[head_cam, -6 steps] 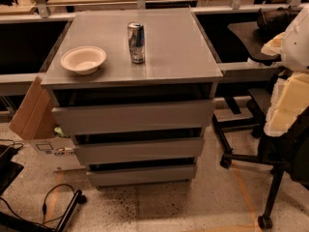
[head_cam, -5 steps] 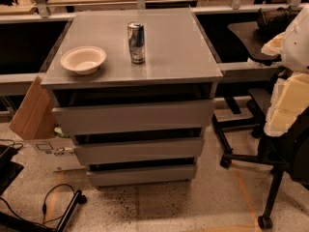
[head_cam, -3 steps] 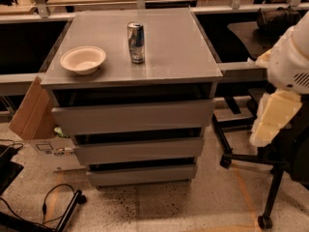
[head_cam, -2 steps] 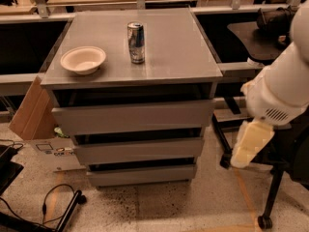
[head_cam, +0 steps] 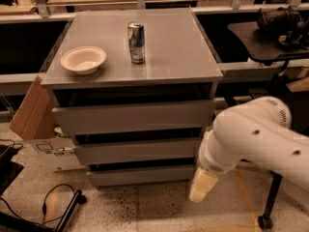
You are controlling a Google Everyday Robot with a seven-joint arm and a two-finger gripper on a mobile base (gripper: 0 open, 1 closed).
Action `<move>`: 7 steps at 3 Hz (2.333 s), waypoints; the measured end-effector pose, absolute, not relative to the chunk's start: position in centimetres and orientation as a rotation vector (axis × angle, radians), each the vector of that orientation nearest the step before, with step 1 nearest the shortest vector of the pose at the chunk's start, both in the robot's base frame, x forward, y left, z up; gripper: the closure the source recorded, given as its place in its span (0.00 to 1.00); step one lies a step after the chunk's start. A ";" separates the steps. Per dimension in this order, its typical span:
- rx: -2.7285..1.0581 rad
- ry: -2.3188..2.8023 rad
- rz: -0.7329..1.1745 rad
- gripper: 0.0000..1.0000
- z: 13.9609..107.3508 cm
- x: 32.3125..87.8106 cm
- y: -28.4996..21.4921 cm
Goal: Open middle drawer
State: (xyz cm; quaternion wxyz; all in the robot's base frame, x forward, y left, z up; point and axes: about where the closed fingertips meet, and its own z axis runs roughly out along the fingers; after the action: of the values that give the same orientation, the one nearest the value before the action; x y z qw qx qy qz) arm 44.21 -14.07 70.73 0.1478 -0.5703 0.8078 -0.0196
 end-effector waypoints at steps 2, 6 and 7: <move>-1.617 2.272 -0.032 0.00 65.8 46.3 -10.6; -1.774 2.194 -0.093 0.00 52.1 57.1 -7.3; -1.846 2.170 -0.154 0.00 49.1 58.6 -6.9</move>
Offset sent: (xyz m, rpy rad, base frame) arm 0.0130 0.0259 -0.0406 0.0276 -0.0159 0.0150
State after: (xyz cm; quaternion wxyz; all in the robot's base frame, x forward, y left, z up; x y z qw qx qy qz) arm 58.56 -6.90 49.13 0.1438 -0.6404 0.7525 -0.0535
